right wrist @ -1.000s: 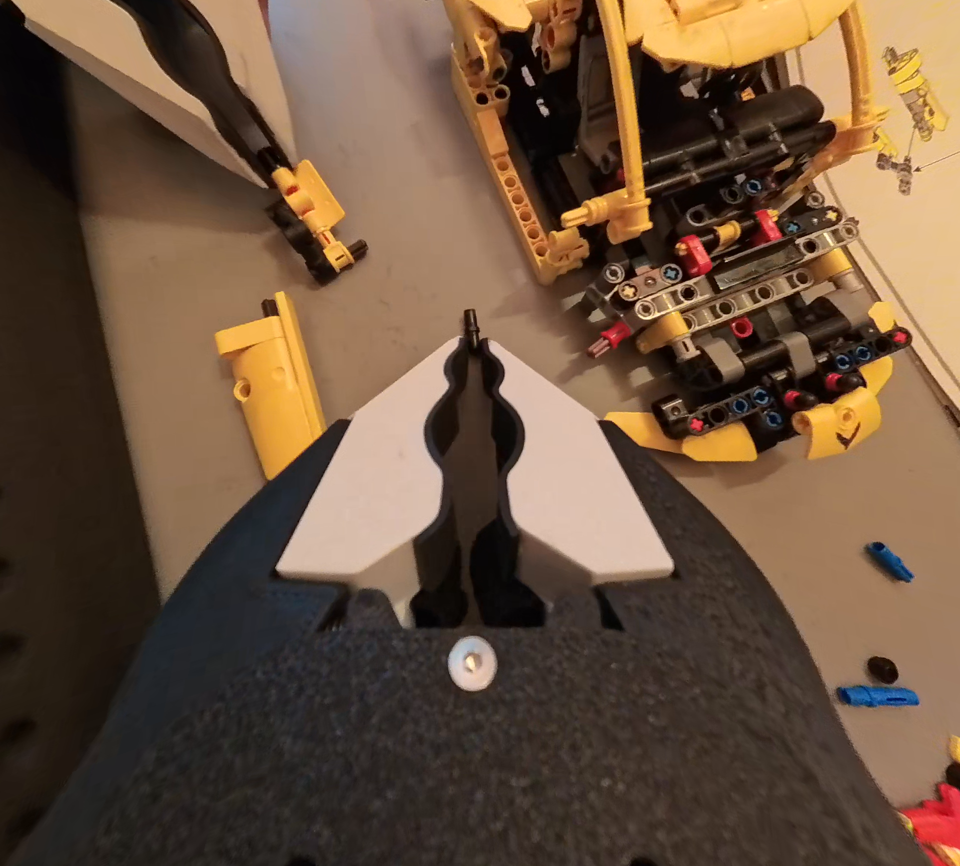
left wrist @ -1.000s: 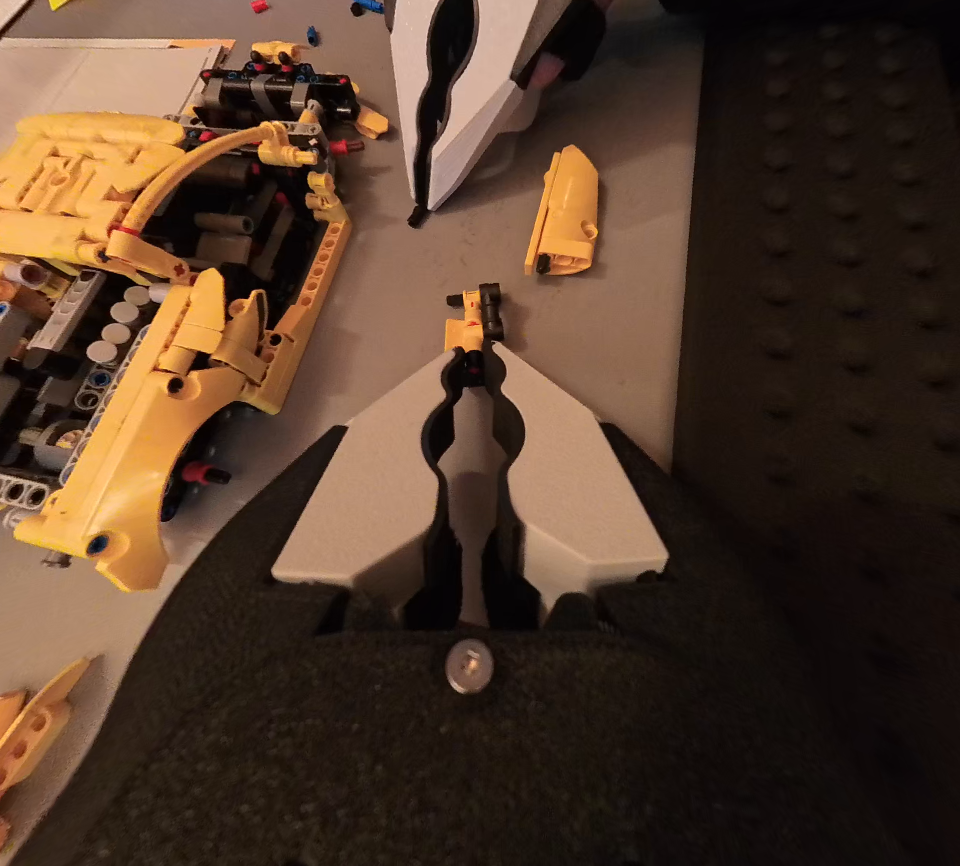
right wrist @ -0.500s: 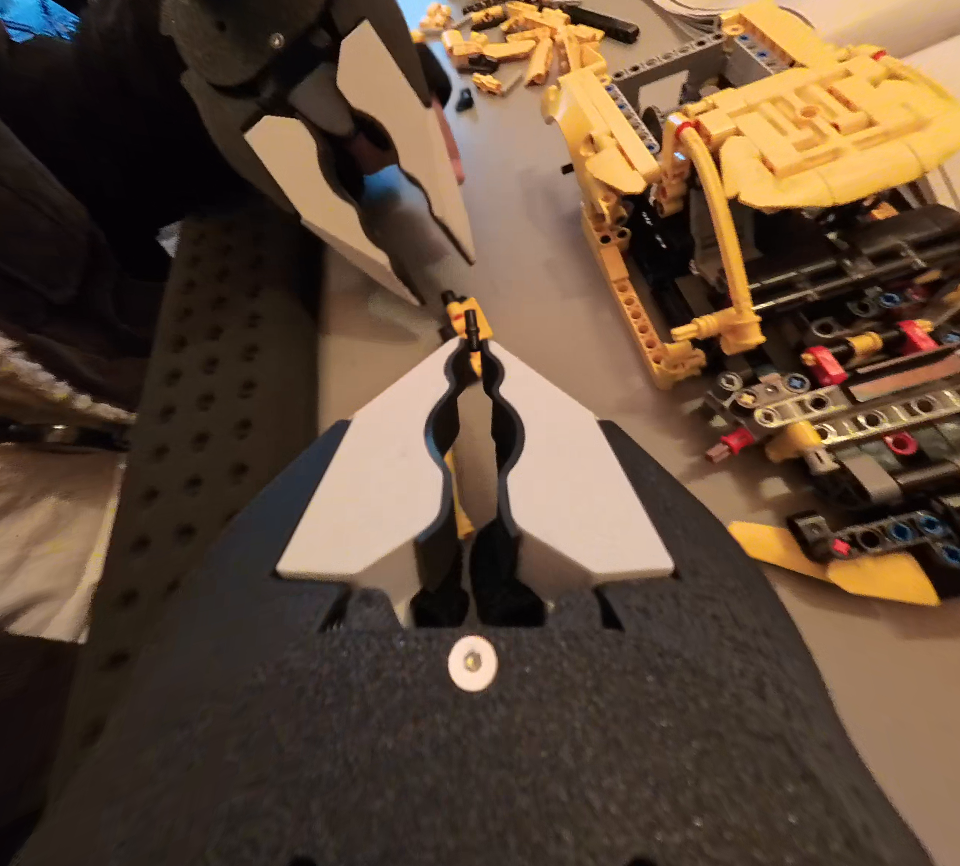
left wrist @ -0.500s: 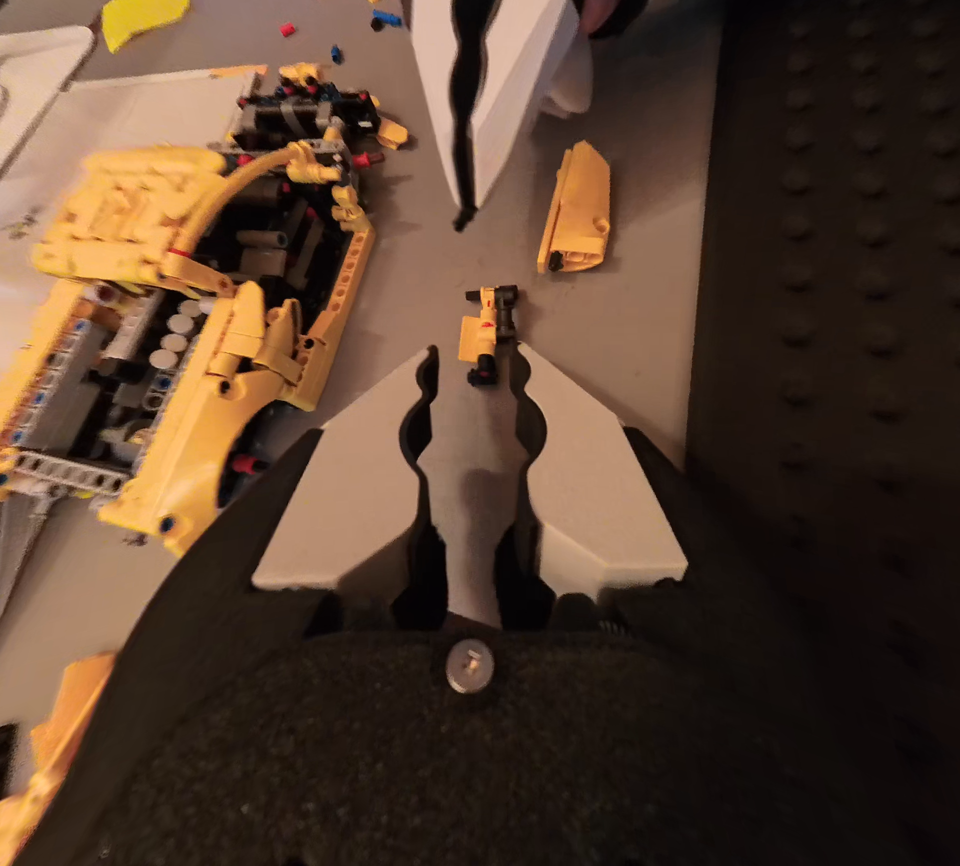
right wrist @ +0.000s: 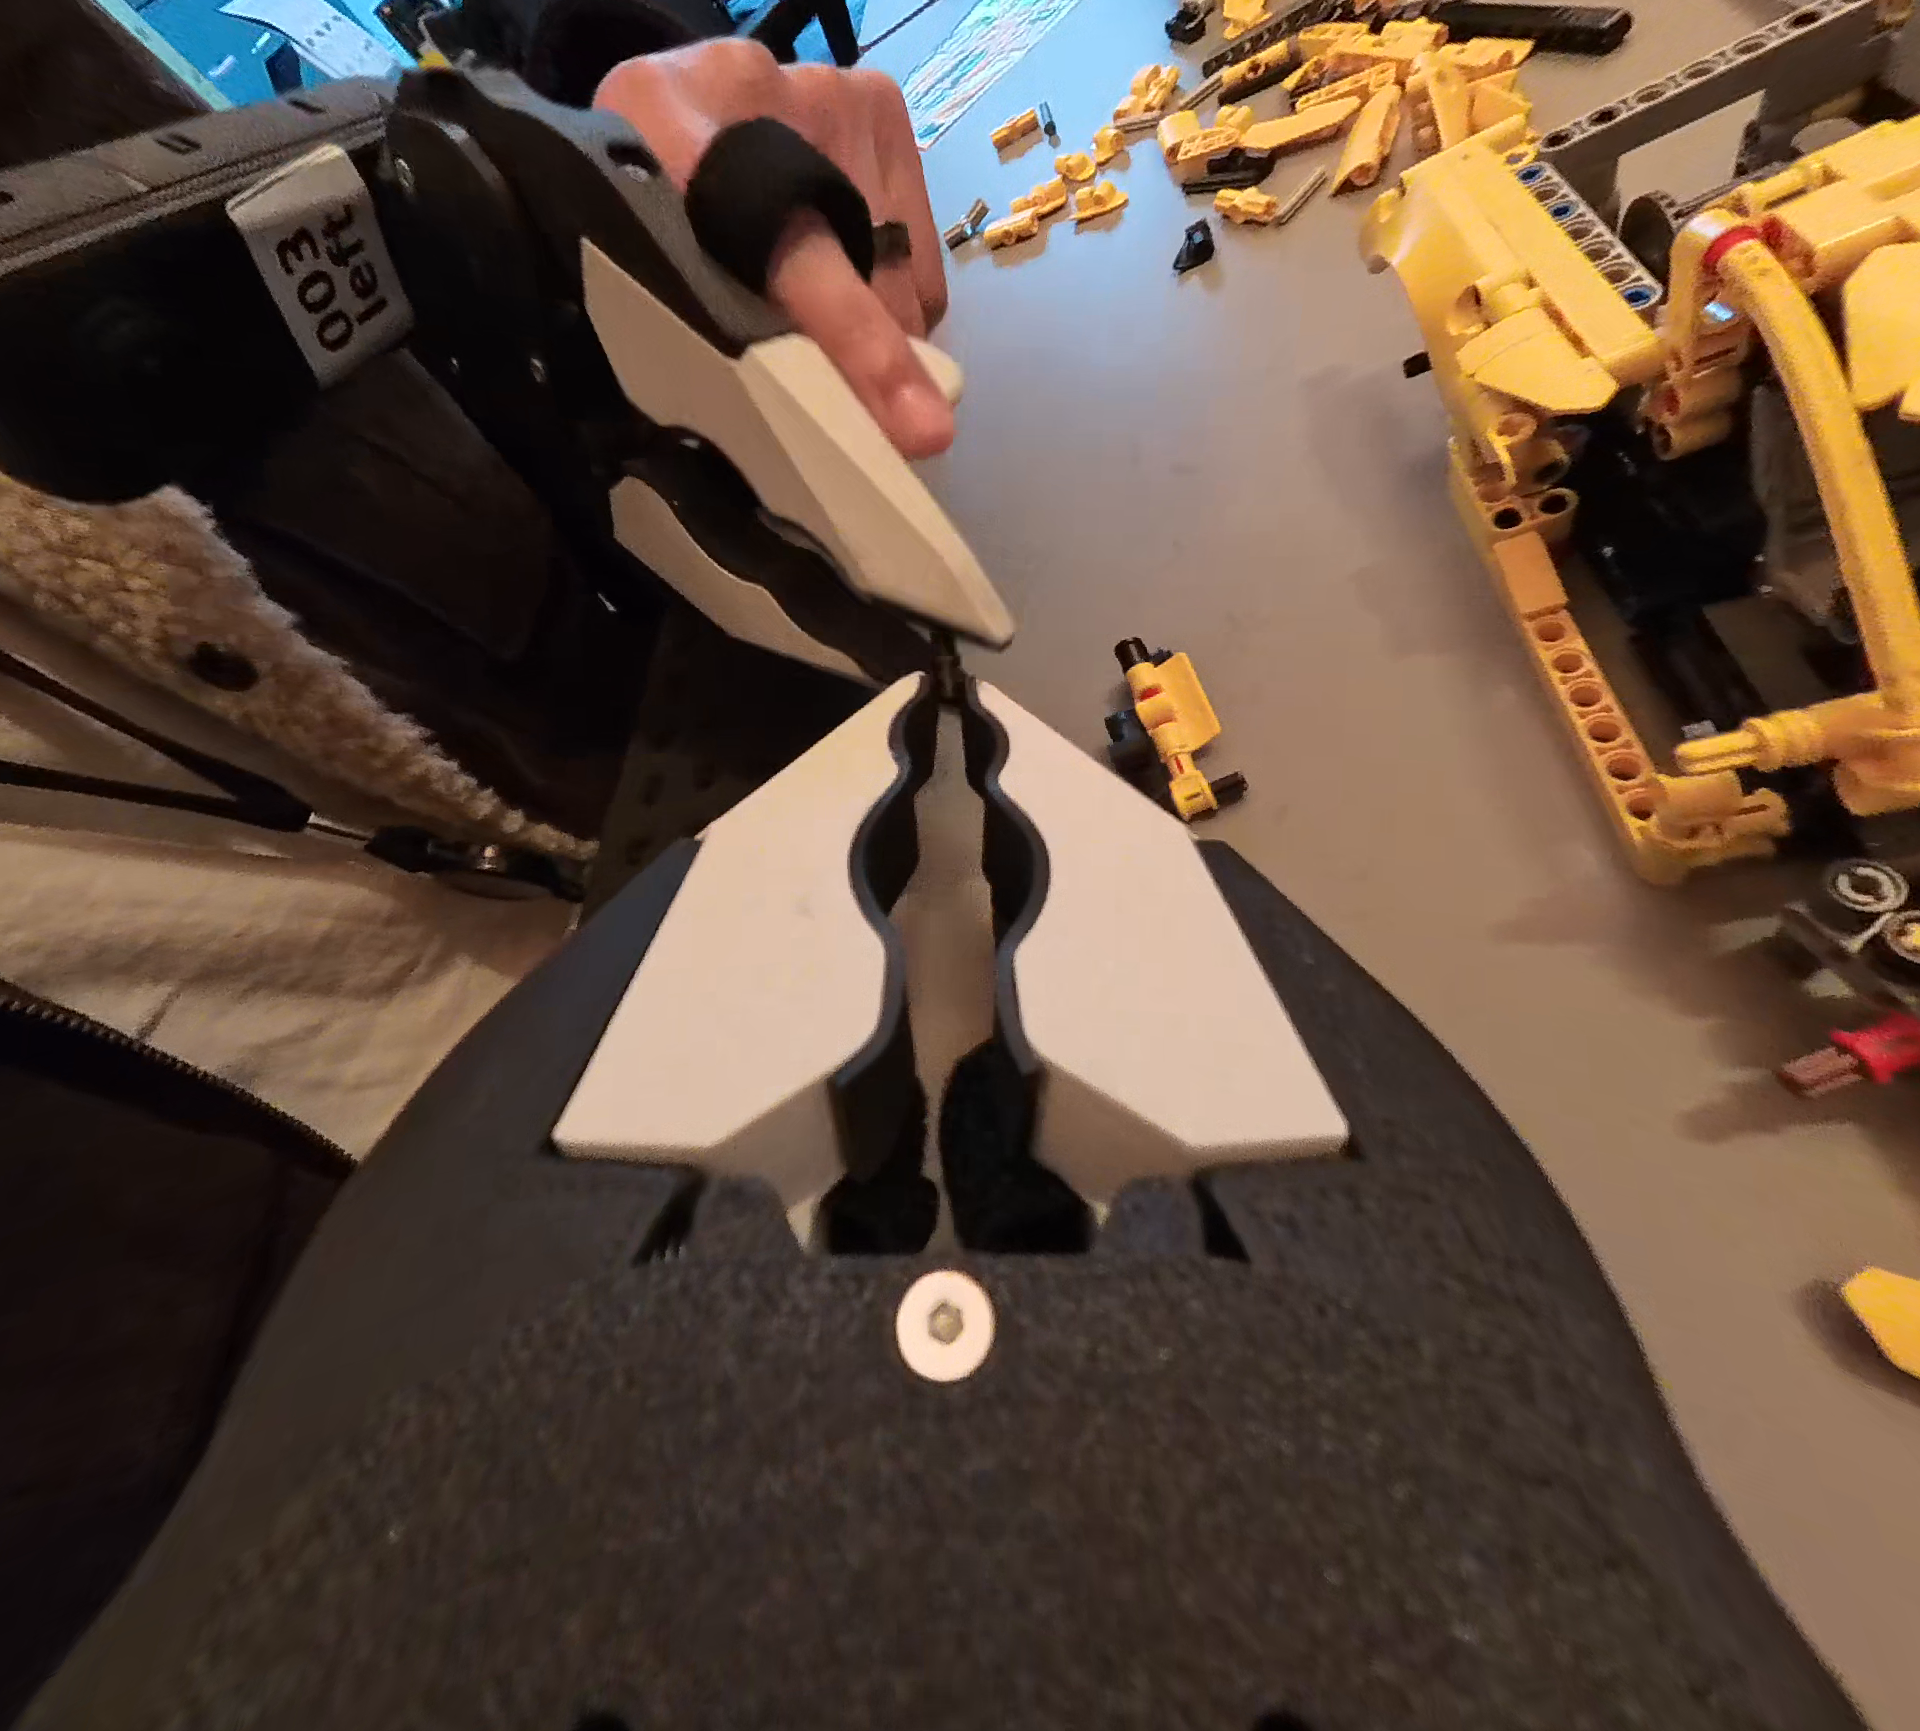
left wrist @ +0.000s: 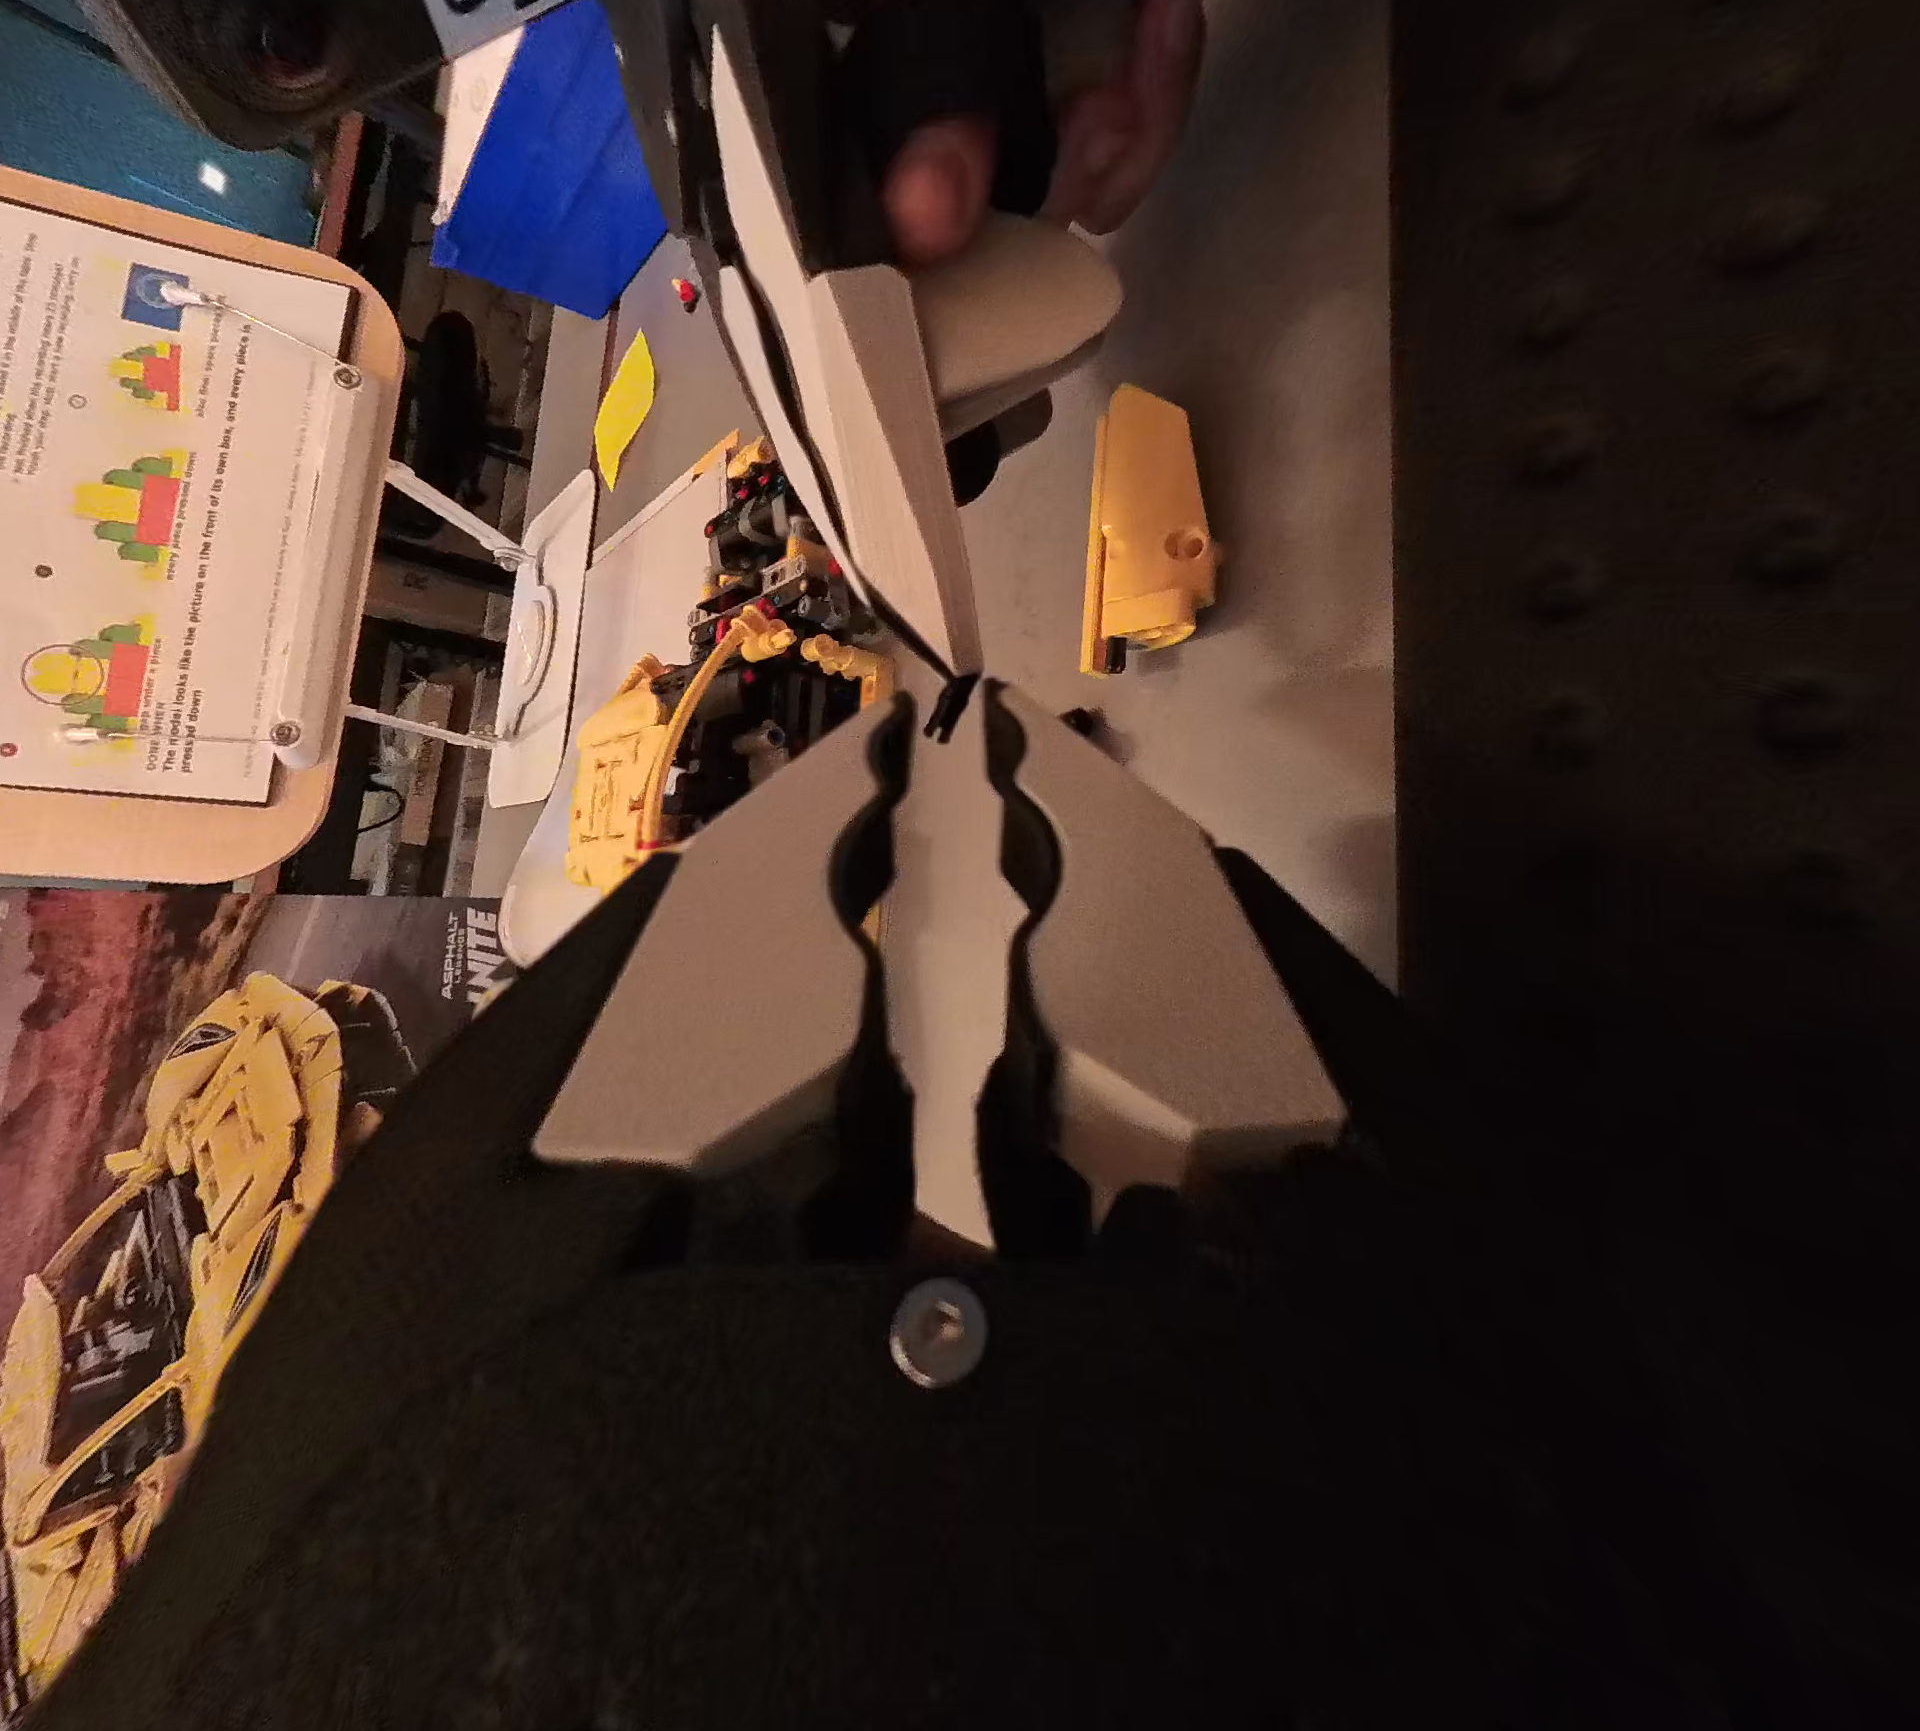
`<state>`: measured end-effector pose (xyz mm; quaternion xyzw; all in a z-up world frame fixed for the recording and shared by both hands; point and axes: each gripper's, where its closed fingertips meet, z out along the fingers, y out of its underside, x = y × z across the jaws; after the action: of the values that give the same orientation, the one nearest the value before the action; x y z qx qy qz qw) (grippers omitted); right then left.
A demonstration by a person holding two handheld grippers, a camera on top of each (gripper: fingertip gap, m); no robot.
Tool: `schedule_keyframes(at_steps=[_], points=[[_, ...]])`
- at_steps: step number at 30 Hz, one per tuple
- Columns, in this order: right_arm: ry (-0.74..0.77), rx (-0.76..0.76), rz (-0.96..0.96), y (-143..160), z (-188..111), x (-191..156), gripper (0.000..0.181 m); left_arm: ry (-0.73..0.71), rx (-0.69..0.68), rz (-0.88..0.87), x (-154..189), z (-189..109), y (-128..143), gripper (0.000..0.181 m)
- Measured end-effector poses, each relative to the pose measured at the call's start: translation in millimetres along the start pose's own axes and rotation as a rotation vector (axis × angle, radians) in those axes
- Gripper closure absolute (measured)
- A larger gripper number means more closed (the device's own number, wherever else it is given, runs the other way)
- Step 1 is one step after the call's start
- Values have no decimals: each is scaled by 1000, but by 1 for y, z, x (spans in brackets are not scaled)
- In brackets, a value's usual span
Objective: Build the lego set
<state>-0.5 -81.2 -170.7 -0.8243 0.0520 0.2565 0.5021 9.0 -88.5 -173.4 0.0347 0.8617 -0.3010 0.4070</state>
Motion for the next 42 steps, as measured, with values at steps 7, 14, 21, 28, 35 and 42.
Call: schedule_keyframes(at_steps=[7, 14, 21, 28, 35, 42], points=[[70, 142, -30, -24, -14, 8, 178, -108, 31, -186, -25, 4, -2, 177], [93, 233, -65, -39, -22, 6, 175, -210, 69, -238, -42, 3, -8, 178], [99, 247, 12, -40, -22, 13, 176, -313, -7, -138, -45, 10, -6, 178], [121, 251, -40, -40, -24, 14, 176, -293, 27, -236, -46, 11, -9, 178], [82, 259, -19, -42, -25, 10, 177, -271, 66, -284, -46, 8, -12, 179], [128, 232, -65, -40, -31, 13, 178, -69, 53, -462, -28, 3, 7, 166]])
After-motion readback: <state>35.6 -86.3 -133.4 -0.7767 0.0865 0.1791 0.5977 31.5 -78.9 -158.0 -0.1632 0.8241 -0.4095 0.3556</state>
